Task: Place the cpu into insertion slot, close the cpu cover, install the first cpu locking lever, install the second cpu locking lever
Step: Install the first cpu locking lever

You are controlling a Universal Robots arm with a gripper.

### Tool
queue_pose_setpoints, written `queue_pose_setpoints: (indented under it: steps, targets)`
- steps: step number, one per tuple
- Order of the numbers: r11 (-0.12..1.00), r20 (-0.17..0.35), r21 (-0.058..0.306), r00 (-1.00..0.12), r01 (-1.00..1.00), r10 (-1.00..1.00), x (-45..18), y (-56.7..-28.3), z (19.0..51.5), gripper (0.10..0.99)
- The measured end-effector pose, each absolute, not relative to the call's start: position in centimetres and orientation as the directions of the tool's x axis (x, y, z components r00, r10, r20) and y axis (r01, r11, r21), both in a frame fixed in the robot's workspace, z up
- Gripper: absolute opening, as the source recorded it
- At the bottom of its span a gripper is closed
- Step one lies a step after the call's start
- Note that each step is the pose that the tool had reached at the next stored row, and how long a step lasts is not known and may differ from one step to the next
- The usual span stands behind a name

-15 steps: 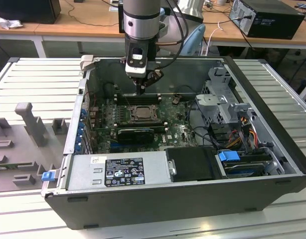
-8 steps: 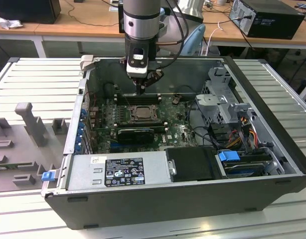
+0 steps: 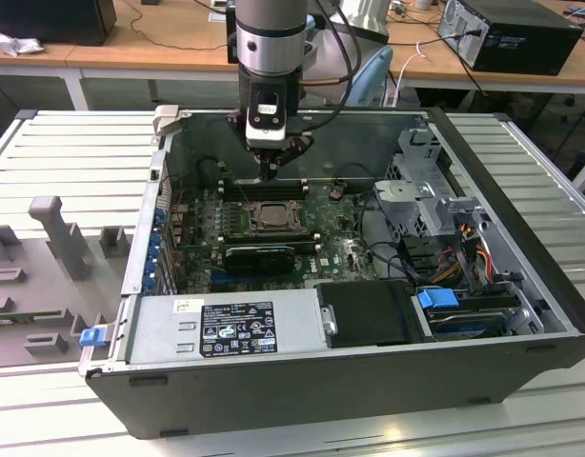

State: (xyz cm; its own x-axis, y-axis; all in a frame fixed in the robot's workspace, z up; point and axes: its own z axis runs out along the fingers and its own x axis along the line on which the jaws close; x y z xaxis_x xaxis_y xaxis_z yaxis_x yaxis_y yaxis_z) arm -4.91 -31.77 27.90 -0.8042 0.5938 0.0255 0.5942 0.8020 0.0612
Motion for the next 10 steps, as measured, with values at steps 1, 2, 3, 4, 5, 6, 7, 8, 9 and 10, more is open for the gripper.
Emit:
queue_pose_setpoints:
  steps: [1, 2, 3, 4, 5, 6, 7, 8, 9, 10]
  targets:
    - [0.807, 0.026, 0.061, -0.809, 0.588, 0.587, -4.91, -31.77, 27.90, 0.106]
    - [0.810, 0.026, 0.061, -0.812, 0.583, 0.582, -4.91, -31.77, 27.90, 0.106]
    - [0.813, 0.026, 0.061, -0.815, 0.579, 0.579, -4.91, -31.77, 27.90, 0.106]
    - [0.815, 0.026, 0.061, -0.817, 0.576, 0.576, -4.91, -31.77, 27.90, 0.106]
    - [0.818, 0.026, 0.061, -0.820, 0.572, 0.571, -4.91, -31.77, 27.90, 0.106]
    - [0.820, 0.026, 0.061, -0.822, 0.569, 0.568, -4.91, -31.77, 27.90, 0.106]
    - [0.824, 0.026, 0.061, -0.826, 0.564, 0.563, -4.91, -31.77, 27.90, 0.106]
    - [0.827, 0.026, 0.061, -0.829, 0.559, 0.558, -4.91, -31.77, 27.90, 0.106]
    - [0.829, 0.026, 0.061, -0.831, 0.556, 0.556, -4.91, -31.77, 27.90, 0.106]
    - [0.832, 0.026, 0.061, -0.834, 0.551, 0.550, -4.91, -31.78, 27.90, 0.106]
